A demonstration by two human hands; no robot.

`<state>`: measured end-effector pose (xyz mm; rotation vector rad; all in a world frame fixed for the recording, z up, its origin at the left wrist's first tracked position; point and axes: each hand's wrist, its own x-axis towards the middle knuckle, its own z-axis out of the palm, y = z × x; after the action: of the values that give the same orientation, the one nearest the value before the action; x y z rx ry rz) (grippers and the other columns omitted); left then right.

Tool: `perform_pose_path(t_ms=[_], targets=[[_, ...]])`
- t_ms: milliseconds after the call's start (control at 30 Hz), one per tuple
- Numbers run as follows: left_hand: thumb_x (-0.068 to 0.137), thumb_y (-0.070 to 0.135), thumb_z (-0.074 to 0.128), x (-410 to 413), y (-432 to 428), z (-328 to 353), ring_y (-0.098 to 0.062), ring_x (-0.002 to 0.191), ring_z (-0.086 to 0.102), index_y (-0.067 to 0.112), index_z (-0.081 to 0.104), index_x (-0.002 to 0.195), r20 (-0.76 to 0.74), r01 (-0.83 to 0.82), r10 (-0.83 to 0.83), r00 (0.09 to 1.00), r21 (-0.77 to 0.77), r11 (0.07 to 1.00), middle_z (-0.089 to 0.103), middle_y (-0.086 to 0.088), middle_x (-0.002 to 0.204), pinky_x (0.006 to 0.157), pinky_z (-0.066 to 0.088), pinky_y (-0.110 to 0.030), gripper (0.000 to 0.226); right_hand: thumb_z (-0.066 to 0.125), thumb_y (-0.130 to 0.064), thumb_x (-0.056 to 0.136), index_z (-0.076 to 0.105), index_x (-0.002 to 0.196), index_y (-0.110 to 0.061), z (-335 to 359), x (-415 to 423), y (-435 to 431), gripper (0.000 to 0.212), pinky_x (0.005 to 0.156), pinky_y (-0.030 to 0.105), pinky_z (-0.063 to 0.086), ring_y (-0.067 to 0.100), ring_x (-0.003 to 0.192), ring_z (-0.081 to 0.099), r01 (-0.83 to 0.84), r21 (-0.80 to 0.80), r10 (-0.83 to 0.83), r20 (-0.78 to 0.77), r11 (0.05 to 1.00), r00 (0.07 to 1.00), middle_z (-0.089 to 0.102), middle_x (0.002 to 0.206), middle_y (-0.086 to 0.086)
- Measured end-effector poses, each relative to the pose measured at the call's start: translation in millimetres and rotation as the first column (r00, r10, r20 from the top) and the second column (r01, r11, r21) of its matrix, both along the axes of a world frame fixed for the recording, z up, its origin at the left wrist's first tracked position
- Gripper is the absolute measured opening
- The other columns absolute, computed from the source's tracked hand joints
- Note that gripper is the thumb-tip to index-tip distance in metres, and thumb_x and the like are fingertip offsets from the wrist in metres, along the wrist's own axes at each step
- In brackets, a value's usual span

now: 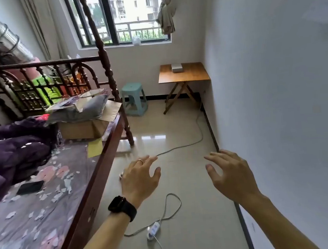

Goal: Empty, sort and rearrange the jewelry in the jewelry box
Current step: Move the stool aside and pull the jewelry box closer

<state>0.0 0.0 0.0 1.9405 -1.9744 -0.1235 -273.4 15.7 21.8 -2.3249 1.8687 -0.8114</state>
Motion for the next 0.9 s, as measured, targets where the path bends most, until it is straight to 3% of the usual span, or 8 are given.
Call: perform_pose_path(t_ms=[167, 367, 633, 900], targets=[[0.095, 0.05, 0.051, 12, -101, 4, -0.016, 0.135, 0.046, 0.039, 0.053, 0.139, -0.024, -0.012, 0.013, 1.0, 0.021, 1.0, 0.055, 0.007, 0.143, 0.11, 0.039, -0.04, 0.045, 0.064, -0.033, 0.094, 0.071, 0.123, -0.028, 10, 8, -105, 0.03, 0.108, 0.038, 0.038, 0.016, 0.133, 0.051, 0.006, 0.047, -0.005, -0.015, 0.999, 1.0, 0.067, 0.13, -0.008], [0.097, 0.052, 0.046, 30, -227, 17, -0.013, 0.138, 0.042, 0.042, 0.048, 0.142, 0.097, 0.027, -0.028, 0.995, 0.011, 1.0, 0.049, 0.011, 0.149, 0.116, 0.026, -0.033, 0.046, 0.065, -0.031, 0.094, 0.071, 0.122, -0.028, 20, 13, -240, 0.029, 0.108, 0.04, 0.038, 0.016, 0.134, 0.051, 0.056, 0.018, -0.056, 0.024, 0.998, 0.998, 0.067, 0.13, -0.008], [0.096, 0.049, 0.051, 42, -409, 17, -0.015, 0.138, 0.042, 0.037, 0.055, 0.138, 0.112, -0.006, 0.004, 0.994, 0.019, 1.0, 0.053, 0.007, 0.145, 0.115, 0.03, -0.037, 0.044, 0.063, -0.029, 0.095, 0.071, 0.124, -0.026, 11, 23, -425, 0.03, 0.109, 0.039, 0.036, 0.016, 0.135, 0.048, 0.062, 0.027, -0.065, 0.135, 0.998, 0.989, 0.067, 0.13, -0.007], [0.096, 0.048, 0.052, 40, -598, 23, -0.015, 0.136, 0.045, 0.037, 0.055, 0.138, 0.121, -0.081, 0.078, 0.99, 0.024, 0.996, 0.054, 0.007, 0.144, 0.111, 0.035, -0.037, 0.043, 0.063, -0.033, 0.095, 0.071, 0.123, -0.029, -4, 36, -633, 0.029, 0.11, 0.038, 0.037, 0.014, 0.134, 0.048, -0.072, 0.026, 0.068, 0.129, 0.997, 0.989, 0.067, 0.129, -0.01]])
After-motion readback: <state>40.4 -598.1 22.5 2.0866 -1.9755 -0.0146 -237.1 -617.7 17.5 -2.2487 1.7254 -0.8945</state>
